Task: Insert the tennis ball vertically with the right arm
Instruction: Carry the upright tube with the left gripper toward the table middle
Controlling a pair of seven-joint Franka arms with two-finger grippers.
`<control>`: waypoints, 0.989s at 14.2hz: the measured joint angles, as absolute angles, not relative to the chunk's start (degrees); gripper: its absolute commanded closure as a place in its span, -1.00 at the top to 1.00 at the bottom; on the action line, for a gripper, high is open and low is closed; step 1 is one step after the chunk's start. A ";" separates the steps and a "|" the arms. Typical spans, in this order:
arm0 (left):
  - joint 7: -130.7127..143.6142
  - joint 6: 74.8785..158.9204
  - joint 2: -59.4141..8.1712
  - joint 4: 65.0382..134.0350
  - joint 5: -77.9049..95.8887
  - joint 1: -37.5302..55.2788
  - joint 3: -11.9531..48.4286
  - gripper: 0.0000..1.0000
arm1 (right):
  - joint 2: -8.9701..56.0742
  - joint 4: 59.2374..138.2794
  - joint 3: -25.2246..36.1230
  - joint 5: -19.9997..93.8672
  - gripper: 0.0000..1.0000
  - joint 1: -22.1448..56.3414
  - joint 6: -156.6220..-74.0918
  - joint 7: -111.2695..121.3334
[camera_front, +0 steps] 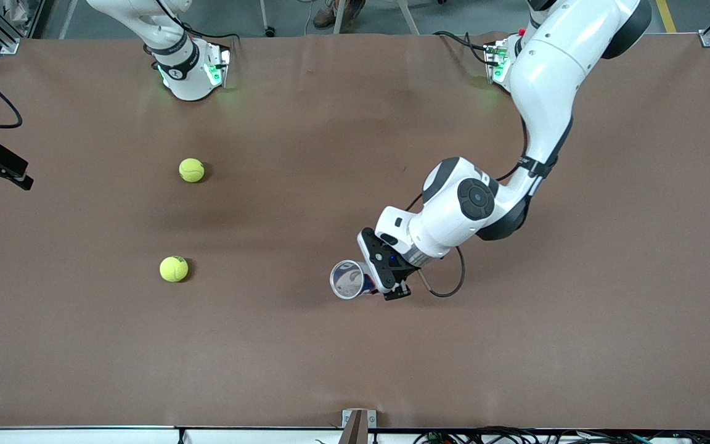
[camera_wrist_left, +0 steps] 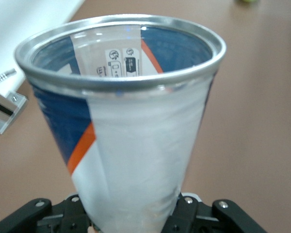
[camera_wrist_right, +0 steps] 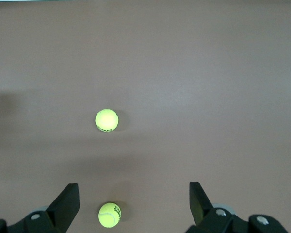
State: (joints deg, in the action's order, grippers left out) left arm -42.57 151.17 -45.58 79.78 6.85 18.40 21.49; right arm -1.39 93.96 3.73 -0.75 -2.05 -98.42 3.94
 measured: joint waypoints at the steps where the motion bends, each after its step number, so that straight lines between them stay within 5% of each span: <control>1: -42.55 155.32 -46.30 80.95 8.23 18.82 21.57 0.02 | -1.38 93.97 3.73 -0.75 1.00 -2.05 -98.42 3.94; 7: -42.53 176.48 -47.80 88.77 15.27 22.73 22.57 0.03 | -1.35 93.96 3.73 -0.76 1.00 -2.05 -98.42 3.96; 14: -42.46 191.77 -47.83 97.21 15.31 23.37 25.80 0.04 | -1.34 93.96 3.73 -0.78 1.00 -2.05 -98.42 3.97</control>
